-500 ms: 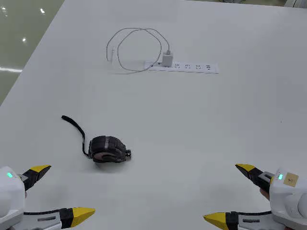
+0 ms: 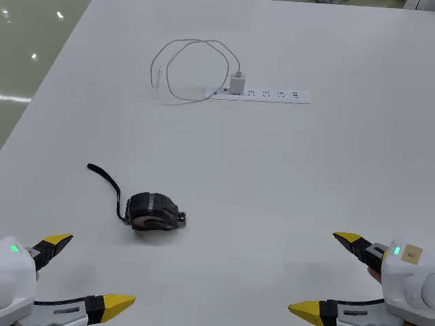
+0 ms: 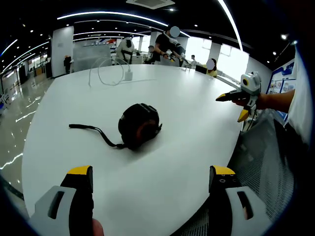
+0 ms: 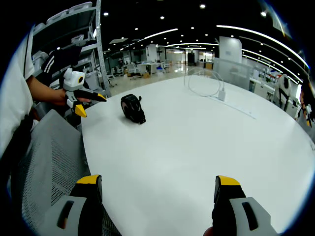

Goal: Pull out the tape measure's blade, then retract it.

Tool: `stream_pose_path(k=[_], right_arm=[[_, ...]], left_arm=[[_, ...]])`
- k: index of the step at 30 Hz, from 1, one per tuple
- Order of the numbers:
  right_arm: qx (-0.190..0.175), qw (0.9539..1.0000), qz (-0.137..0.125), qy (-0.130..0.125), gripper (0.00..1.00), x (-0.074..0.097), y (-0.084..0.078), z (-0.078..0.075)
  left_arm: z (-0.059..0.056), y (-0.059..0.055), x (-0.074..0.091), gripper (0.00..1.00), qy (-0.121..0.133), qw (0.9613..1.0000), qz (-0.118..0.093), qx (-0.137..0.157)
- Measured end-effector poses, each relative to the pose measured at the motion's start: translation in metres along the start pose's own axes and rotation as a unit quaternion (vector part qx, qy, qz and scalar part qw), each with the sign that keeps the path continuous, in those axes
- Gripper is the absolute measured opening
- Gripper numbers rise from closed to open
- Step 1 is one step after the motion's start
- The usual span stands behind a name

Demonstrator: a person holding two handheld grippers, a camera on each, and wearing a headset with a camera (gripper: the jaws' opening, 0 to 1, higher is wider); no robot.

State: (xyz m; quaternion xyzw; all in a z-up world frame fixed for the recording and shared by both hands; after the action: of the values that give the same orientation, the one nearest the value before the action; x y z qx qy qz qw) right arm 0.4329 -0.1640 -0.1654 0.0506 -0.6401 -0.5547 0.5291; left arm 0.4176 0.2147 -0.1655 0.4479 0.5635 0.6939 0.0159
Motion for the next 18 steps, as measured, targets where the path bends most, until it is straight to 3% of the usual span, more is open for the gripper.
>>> stream_pose_path(k=[18], right_arm=[[-0.002, 1.0000, -0.006, 0.001, 0.91, -0.0002, 0.0033, -0.0031]], left_arm=[[0.0018, 0.0040, -0.0025, 0.96, 0.001, 1.0000, -0.003, -0.002]])
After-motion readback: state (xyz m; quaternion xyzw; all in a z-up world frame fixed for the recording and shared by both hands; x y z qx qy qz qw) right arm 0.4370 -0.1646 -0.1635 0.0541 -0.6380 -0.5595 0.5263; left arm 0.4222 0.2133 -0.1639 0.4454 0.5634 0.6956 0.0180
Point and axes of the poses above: the centre of the closed fingertips' face, and the gripper's own axes: x roughly backward along the fingers, z roughly to its left, y roughly out of its top, the point moved 6 cm from there along x, roughly backward along the fingers, and after that the axes turned 7 degrees about -x, right-handed, at the moved point
